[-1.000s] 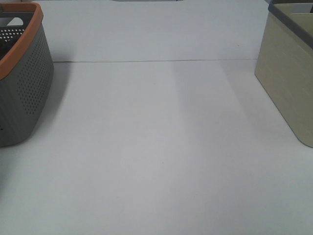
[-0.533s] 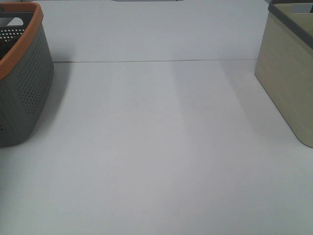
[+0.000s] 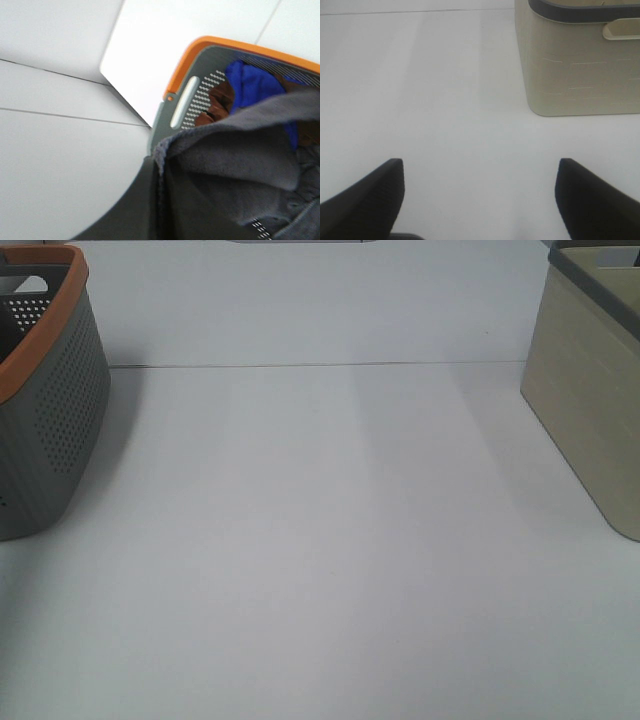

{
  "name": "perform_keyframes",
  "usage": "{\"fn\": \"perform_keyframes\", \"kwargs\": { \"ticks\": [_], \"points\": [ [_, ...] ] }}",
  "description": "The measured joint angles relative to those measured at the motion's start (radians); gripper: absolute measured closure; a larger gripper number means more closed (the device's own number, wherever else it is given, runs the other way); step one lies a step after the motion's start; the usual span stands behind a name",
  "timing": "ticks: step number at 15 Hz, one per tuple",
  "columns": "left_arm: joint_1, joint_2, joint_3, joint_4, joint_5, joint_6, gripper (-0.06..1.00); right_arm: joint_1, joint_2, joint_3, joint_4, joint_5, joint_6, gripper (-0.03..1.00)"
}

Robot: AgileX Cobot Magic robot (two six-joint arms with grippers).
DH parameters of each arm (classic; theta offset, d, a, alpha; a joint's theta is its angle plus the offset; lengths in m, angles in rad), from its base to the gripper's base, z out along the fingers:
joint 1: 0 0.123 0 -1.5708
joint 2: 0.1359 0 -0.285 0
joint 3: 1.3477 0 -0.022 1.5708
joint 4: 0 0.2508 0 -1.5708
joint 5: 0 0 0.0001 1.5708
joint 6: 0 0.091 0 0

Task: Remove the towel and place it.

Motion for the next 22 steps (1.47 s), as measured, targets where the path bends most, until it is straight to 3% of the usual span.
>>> {"fn": "perform_keyframes", "kwargs": {
  "ticks": [7,16,20,22],
  "points": [
    [-0.213,-0.113,-0.018,-0.016,-0.040,0.035,0.94,0.000,0.000,0.000,0.000,0.000,0.000,0.16],
    [-0.432,-0.042,-0.258,-0.005,-0.156,0.039,0.94,0.000,0.012,-0.004,0.002,-0.008,0.000,0.16],
    [-0.560,0.079,-0.373,0.027,-0.175,0.024,0.94,0.000,0.131,-0.020,0.099,-0.129,-0.047,0.16],
    [-0.605,0.150,-0.377,0.107,-0.134,-0.006,0.94,0.000,0.206,-0.020,0.192,-0.222,-0.100,0.16]
  ]
}}
